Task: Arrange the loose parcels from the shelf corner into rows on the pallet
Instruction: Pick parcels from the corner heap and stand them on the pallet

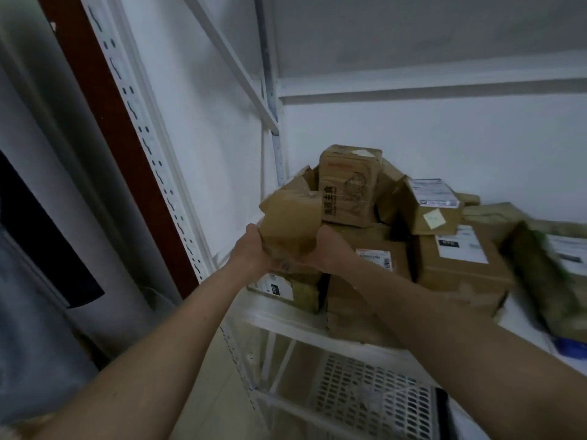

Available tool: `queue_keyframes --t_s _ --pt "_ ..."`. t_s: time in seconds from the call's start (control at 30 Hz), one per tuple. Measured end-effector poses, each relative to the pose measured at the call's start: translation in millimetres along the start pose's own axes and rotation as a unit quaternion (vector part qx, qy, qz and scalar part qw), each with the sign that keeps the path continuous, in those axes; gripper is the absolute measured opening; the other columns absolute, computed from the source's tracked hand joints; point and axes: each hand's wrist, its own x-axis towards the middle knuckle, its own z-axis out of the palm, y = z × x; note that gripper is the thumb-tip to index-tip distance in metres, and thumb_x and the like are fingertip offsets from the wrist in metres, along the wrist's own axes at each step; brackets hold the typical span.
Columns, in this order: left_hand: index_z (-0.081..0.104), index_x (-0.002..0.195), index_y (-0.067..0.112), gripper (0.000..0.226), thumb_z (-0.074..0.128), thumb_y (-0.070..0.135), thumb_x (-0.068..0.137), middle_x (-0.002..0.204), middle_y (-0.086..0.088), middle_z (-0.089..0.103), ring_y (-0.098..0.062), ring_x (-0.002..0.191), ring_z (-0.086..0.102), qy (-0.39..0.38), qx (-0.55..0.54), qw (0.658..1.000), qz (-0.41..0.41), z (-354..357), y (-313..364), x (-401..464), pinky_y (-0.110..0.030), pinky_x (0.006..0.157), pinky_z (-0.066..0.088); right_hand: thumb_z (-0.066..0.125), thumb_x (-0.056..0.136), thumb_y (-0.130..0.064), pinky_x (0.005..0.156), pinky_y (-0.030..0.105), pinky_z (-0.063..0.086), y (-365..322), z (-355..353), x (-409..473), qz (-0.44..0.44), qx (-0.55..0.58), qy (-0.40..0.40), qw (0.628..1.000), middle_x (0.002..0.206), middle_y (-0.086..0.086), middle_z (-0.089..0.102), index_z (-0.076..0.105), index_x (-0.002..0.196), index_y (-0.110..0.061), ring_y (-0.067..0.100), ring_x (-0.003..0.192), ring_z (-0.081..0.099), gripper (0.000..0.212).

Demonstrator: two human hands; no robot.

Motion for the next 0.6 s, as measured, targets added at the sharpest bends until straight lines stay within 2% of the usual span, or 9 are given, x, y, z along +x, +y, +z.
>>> queue_keyframes --t_s 0.07,0.1,0.2,0.23,0.3,0.4,0.53,0.6 --pt "0.04 0.115 0.005 0.042 0.067 0.002 0.083 0.108 -0.012 0.055 -0.01 0.075 0.045 0.015 0.004 0.999 0.036 6 9 -15 -0.011 0.05 0.038 0.071 0.081 -0.035 0.098 0.039 0.046 6 -8 -23 0.012 0.004 0.026 1.0 0.127 0.011 0.055 0.042 0.135 -0.007 0.027 0.115 0.053 0.068" --pt "0.042 0.117 0.004 0.044 0.067 0.002 0.082 0.106 -0.011 0.057 -0.011 0.076 0.048 0.022 0.025 0.998 0.052 8 13 -23 -0.013 0.055 0.041 0.071 0.081 -0.034 0.094 0.038 0.048 10 -13 -35 0.018 0.003 0.038 0.999 0.125 0.011 0.056 0.045 0.134 -0.008 0.027 0.113 0.055 0.064" --pt "0.044 0.125 0.006 0.056 0.072 0.008 0.076 0.111 -0.012 0.061 -0.025 0.094 0.059 -0.002 0.08 0.993 0.085 19 25 -44 -0.036 0.085 0.051 0.07 0.081 -0.029 0.085 0.039 0.053 25 -27 -73 0.039 0.003 0.076 0.996 0.11 0.008 0.063 0.058 0.118 -0.011 0.026 0.101 0.061 0.043" --pt "0.045 0.123 0.007 0.053 0.071 0.009 0.077 0.11 -0.013 0.061 -0.027 0.096 0.06 -0.01 0.084 0.992 0.097 24 30 -51 -0.041 0.088 0.051 0.072 0.08 -0.029 0.083 0.037 0.054 31 -32 -86 0.049 0.006 0.084 0.995 0.105 0.006 0.064 0.059 0.114 -0.011 0.023 0.097 0.061 0.04" --pt "0.048 0.114 0.006 0.041 0.069 0.007 0.079 0.106 -0.013 0.061 -0.027 0.094 0.059 -0.029 0.068 0.989 0.127 36 41 -67 -0.044 0.087 0.051 0.076 0.077 -0.033 0.076 0.03 0.049 42 -42 -111 0.076 0.009 0.1 0.992 0.098 0.0 0.058 0.057 0.113 -0.012 0.017 0.091 0.056 0.046" --pt "0.05 0.094 0.011 0.03 0.071 0.002 0.075 0.094 -0.011 0.062 -0.027 0.089 0.06 -0.06 0.038 0.984 0.165 50 59 -89 -0.047 0.079 0.053 0.078 0.074 -0.039 0.072 0.028 0.042 55 -58 -145 0.119 -0.011 0.111 0.987 0.097 0.0 0.054 0.054 0.111 -0.013 0.019 0.092 0.054 0.052" --pt "0.045 0.08 0.022 0.038 0.076 0.002 0.072 0.089 -0.006 0.062 -0.024 0.086 0.06 -0.091 0.051 0.974 0.202 66 89 -110 -0.039 0.072 0.051 0.078 0.071 -0.044 0.071 0.03 0.045 74 -81 -183 0.159 -0.031 0.127 0.979 0.096 0.001 0.057 0.048 0.095 -0.019 0.018 0.086 0.052 0.046" --pt "0.044 0.08 0.023 0.041 0.078 0.002 0.071 0.09 -0.007 0.061 -0.026 0.088 0.061 -0.1 0.055 0.969 0.221 74 105 -120 -0.042 0.075 0.054 0.08 0.069 -0.043 0.071 0.03 0.046 83 -93 -199 0.168 -0.034 0.141 0.975 0.097 0.002 0.058 0.049 0.096 -0.019 0.018 0.087 0.053 0.047"
